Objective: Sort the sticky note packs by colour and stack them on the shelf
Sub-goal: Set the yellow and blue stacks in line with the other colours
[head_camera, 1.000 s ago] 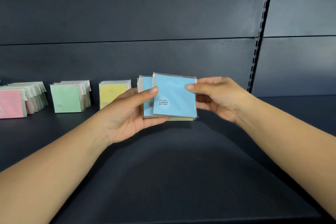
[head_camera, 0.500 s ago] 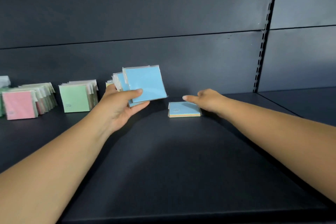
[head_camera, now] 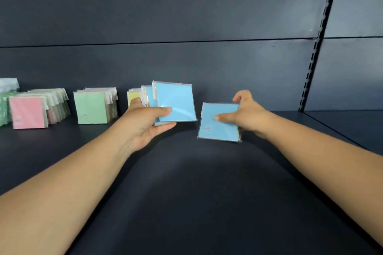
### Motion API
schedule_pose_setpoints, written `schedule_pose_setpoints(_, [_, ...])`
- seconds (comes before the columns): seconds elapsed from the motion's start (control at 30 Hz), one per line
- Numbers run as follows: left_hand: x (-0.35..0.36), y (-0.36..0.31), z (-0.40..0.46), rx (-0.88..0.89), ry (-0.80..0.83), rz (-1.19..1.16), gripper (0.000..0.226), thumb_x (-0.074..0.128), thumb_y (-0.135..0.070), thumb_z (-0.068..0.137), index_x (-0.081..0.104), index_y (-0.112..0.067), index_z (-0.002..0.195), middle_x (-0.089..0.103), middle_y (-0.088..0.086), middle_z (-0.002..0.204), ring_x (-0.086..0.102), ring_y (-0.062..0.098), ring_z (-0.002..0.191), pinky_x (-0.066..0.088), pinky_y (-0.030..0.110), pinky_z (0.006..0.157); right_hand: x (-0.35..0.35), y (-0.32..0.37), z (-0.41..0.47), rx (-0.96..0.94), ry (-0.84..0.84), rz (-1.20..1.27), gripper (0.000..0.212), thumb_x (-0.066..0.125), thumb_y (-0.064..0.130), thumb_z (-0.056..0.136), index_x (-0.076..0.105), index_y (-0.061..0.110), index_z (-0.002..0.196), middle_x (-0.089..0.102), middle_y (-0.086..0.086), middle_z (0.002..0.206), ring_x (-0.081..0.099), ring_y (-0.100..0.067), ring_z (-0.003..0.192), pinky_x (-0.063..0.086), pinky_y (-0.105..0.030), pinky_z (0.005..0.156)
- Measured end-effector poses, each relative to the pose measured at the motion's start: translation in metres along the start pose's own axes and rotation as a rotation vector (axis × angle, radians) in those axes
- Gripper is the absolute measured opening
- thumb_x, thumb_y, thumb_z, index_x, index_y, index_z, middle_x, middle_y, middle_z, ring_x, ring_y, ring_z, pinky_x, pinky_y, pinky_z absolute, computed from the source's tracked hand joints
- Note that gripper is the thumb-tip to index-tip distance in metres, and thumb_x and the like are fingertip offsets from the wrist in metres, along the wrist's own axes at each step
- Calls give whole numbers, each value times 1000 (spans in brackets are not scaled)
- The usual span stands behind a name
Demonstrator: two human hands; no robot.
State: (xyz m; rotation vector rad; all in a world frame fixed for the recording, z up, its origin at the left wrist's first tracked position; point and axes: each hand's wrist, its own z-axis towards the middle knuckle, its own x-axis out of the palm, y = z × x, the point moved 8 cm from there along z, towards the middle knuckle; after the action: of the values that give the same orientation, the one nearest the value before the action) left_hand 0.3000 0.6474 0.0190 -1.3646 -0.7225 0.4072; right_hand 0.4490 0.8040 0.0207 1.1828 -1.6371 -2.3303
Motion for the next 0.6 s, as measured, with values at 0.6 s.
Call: schedule_pose_setpoints(0.6, [50,3,-33,-88,349,-100,38,64,-12,67,63,-10,104,73,9,99,72,20,87,59,34,74,20,51,-31,-93,171,714,23,59,24,90,46,19,109,63,3,96,62,-11,82,53,-26,71])
